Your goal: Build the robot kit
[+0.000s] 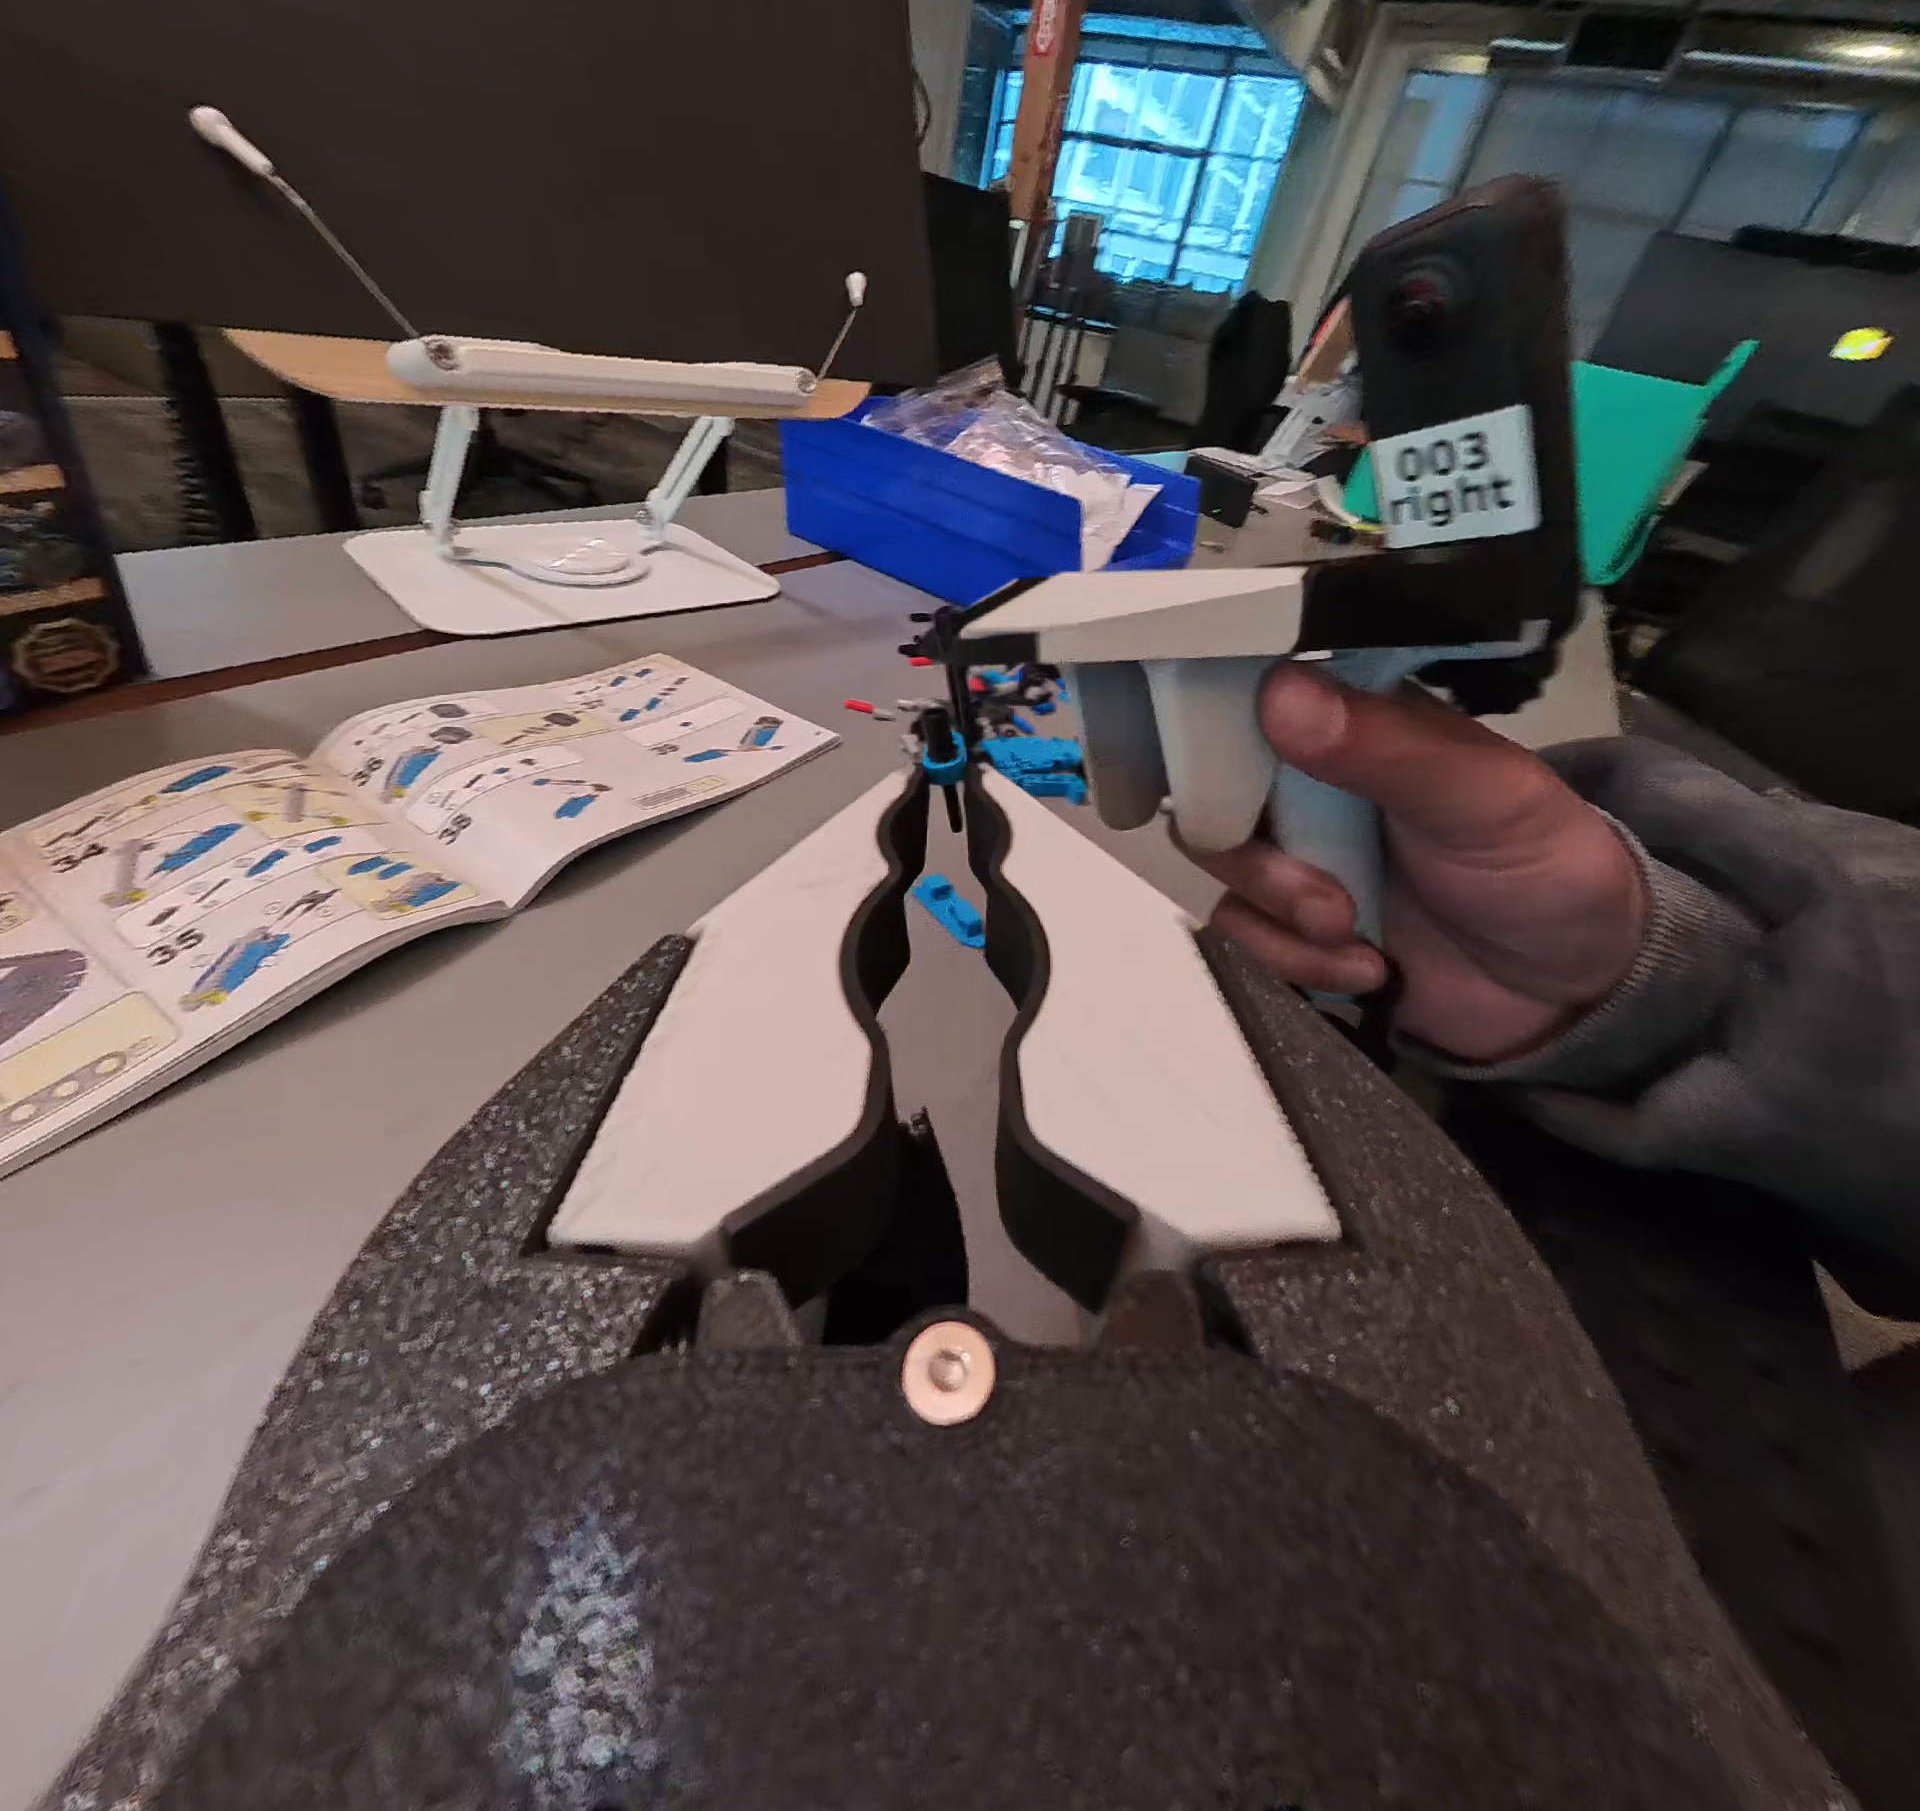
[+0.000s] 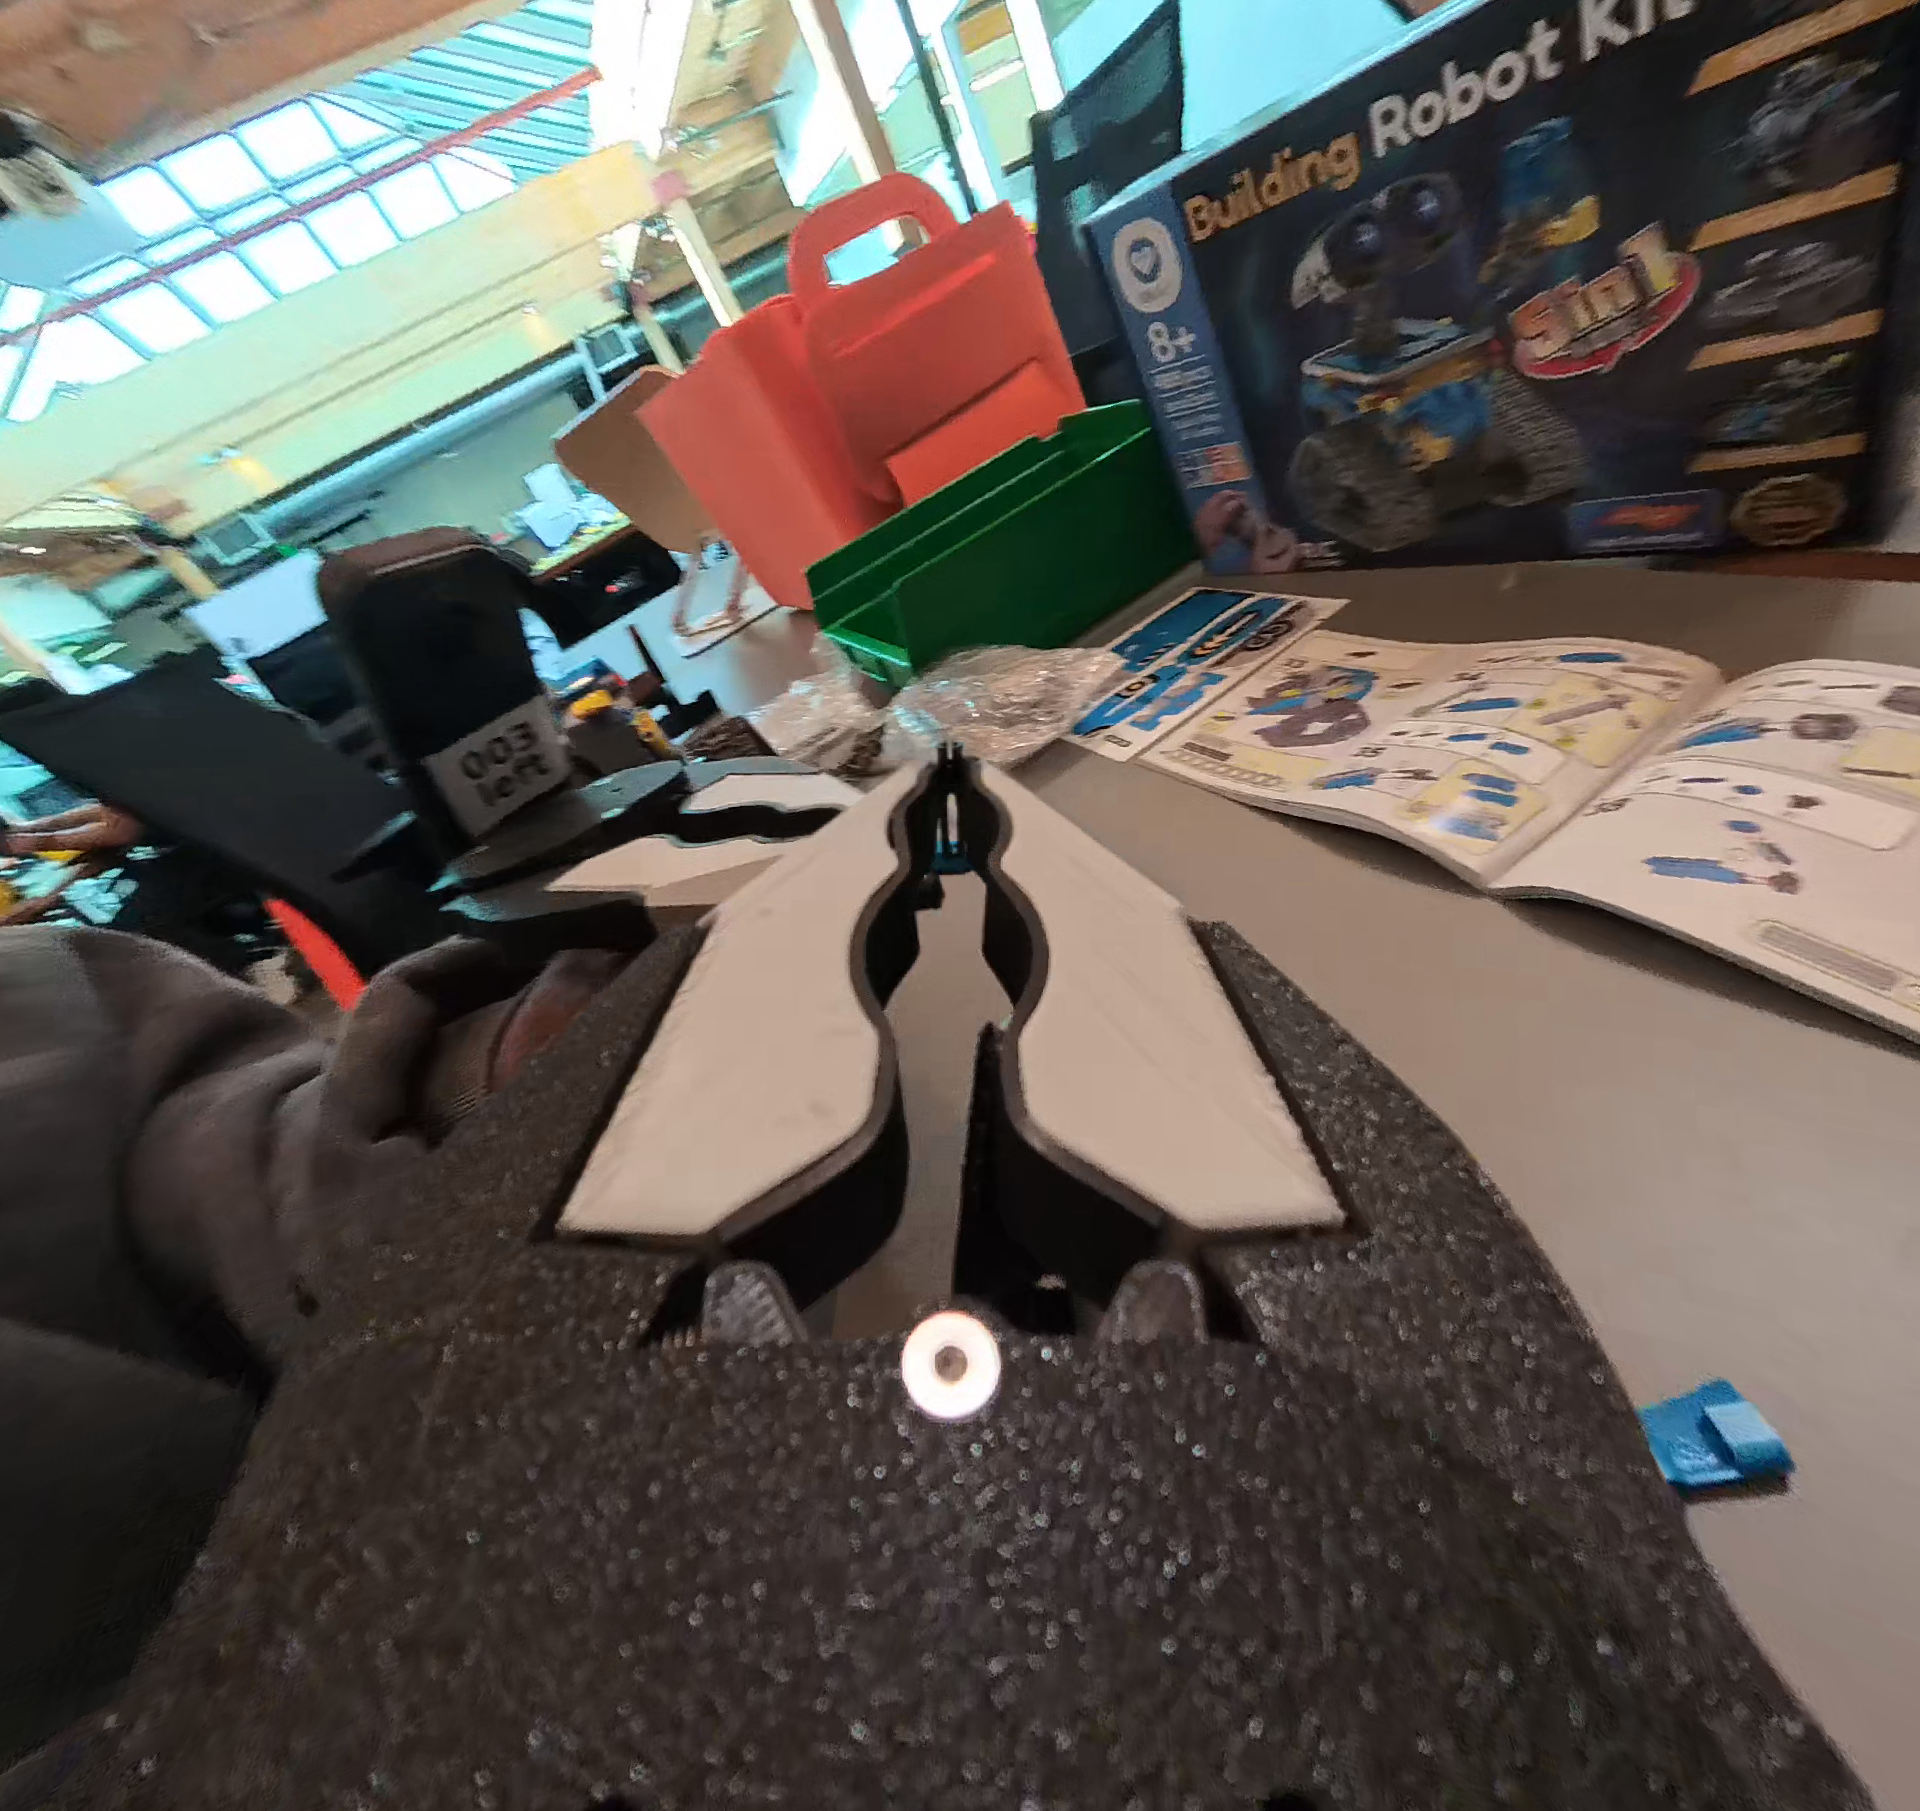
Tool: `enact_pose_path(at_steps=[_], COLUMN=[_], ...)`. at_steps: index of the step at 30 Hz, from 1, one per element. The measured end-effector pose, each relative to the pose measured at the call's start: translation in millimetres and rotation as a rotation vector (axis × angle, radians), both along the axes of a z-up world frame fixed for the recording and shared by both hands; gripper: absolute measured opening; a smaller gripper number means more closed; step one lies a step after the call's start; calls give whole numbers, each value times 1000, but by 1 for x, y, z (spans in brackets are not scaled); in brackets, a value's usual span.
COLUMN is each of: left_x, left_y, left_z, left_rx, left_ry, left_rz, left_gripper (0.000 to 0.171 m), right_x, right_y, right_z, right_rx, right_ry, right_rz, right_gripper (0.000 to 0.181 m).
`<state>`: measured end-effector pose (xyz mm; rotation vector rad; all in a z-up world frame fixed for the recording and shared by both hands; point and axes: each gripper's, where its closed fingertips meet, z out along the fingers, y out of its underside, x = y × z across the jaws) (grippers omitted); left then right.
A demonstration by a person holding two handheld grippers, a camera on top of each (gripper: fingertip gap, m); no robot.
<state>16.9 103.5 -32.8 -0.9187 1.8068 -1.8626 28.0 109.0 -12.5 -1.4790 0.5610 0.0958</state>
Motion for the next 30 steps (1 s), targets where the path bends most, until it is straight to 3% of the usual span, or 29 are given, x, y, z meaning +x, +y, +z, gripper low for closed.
enact_pose_path(at_steps=[9,30], left_x=[6,18], left_y=[4,10], left_z=[-10,-28], left_rx=[15,262], left_ry=[51,28], left_rz=[36,196], left_gripper=[6,6], right_x=[8,18], right_y=[8,11], right_z=[-11,-29], right_rx=[-46,-34], right_ry=[-7,127], right_rz=[-90,-174], right_gripper=[4,4])
